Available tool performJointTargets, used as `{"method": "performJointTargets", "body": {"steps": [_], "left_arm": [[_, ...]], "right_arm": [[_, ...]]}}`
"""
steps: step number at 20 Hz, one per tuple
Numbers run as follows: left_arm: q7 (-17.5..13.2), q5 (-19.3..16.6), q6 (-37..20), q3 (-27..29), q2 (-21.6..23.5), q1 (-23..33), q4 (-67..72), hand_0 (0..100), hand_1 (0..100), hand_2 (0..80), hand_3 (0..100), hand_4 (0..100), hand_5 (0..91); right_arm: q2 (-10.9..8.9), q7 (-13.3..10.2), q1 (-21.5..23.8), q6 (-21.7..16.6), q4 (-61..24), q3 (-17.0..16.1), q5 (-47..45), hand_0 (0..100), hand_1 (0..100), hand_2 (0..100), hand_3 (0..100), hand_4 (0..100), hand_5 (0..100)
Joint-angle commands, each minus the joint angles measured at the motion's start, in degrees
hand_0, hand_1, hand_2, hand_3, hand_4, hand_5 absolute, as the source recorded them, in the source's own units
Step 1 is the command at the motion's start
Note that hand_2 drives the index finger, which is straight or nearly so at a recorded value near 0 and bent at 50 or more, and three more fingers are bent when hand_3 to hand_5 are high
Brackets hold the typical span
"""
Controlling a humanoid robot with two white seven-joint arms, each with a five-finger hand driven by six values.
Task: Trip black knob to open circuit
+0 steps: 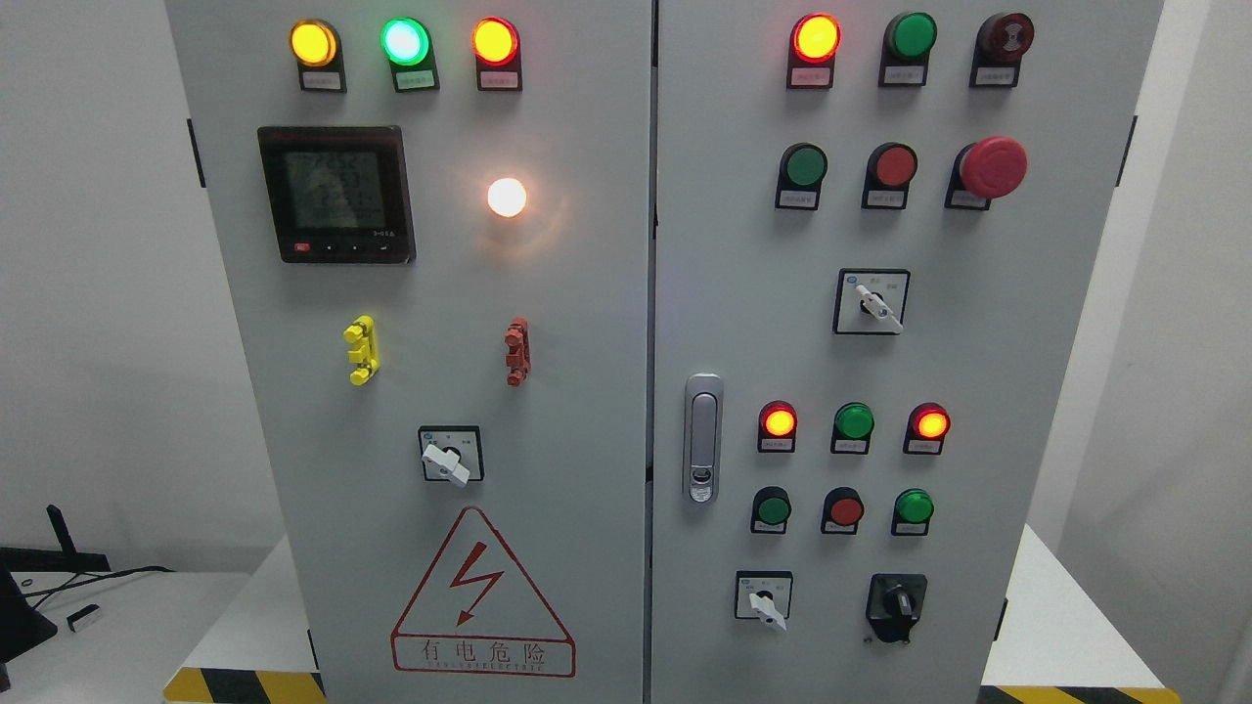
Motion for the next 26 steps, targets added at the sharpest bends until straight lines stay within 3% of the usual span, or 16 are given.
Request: {"method": "performJointTargets", "body": {"steps": [1, 5, 9, 14, 19, 26], "left_arm": [[0.02, 0.26, -0.05, 0.0, 0.07, 0.0, 0.0, 12, 39, 0.0, 0, 0, 0.0], [0.02, 0.26, -0.05, 0.0, 0.07, 0.0, -0.09, 12, 39, 0.0, 0, 0, 0.0], [0.02, 0.26, -0.05, 0.0, -0.02, 0.0, 0.0, 12, 39, 0.0, 0, 0, 0.0], [0.02, 0.26, -0.05, 0.0, -0.02, 0.0, 0.0, 12, 39, 0.0, 0, 0, 0.0], [0.02, 0.26, -0.05, 0.0, -0.02, 0.0, 0.0, 12, 39, 0.0, 0, 0, 0.0], [0.02, 0.26, -0.05, 0.0, -0.02, 0.0, 0.0, 12, 39, 0.0, 0, 0, 0.0]], "right_arm": [[1.23, -1.59, -4.46, 4.49, -3.41, 2.21, 1.38, 31, 66, 31, 78, 94, 100], [1.14, -1.77, -6.05, 5.64, -3.41, 3.35, 1.47, 32, 66, 31, 78, 94, 100], [1.32, -1.77, -8.16, 9.86, -3.23, 3.62, 1.47, 33, 65, 32, 78, 94, 100], [0.97, -1.5, -8.42, 10.13, -3.23, 4.93, 1.38, 36, 62, 33, 79, 93, 100], [0.97, 1.4, -9.13, 10.13, -3.06, 6.95, 1.2, 37, 60, 35, 81, 94, 100], [0.88, 1.4, -11.76, 14.61, -1.22, 7.05, 1.55, 37, 58, 36, 82, 94, 100]]}}
